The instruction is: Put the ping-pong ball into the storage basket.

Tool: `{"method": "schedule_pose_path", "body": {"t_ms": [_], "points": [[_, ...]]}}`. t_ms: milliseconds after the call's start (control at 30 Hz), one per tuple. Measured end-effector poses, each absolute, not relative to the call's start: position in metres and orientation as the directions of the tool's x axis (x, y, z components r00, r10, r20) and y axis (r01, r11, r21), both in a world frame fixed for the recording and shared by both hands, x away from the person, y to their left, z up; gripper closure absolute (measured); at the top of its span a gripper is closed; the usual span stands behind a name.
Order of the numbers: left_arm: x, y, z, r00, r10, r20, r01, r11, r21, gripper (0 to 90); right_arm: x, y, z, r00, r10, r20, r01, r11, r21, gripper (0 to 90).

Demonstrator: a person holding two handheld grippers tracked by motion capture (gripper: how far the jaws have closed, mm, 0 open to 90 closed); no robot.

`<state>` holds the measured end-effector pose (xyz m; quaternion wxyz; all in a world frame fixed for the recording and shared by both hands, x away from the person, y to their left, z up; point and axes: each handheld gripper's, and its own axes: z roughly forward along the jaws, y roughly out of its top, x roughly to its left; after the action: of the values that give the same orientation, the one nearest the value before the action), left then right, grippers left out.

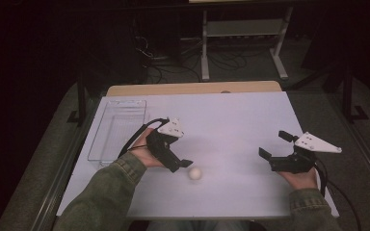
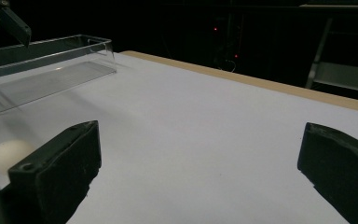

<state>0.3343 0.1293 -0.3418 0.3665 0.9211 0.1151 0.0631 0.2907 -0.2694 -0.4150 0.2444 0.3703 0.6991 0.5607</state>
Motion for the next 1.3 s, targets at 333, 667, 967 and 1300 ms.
{"method": "schedule_pose_path", "body": {"t_ms": [333,667,967,1300], "points": [[0.336,0.124,-0.349,0.972,0.233,0.024,0.161,-0.739,0.654,0.0,0.291,-0.269,-0.415,-0.609,0.789,0.076,0.245,0.097,0.965,0.0],[0.338,0.119,-0.357,0.979,0.201,0.015,0.15,-0.775,0.614,0.0,0.291,-0.269,-0.416,-0.611,0.788,0.075,0.246,0.098,0.964,0.0],[0.338,0.115,-0.364,0.984,0.178,0.015,0.136,-0.801,0.583,0.0,0.291,-0.269,-0.416,-0.613,0.787,0.075,0.246,0.1,0.964,0.0],[0.337,0.11,-0.371,0.988,0.154,0.011,0.122,-0.825,0.552,0.0,0.291,-0.268,-0.417,-0.619,0.782,0.071,0.253,0.113,0.961,0.0]]}}
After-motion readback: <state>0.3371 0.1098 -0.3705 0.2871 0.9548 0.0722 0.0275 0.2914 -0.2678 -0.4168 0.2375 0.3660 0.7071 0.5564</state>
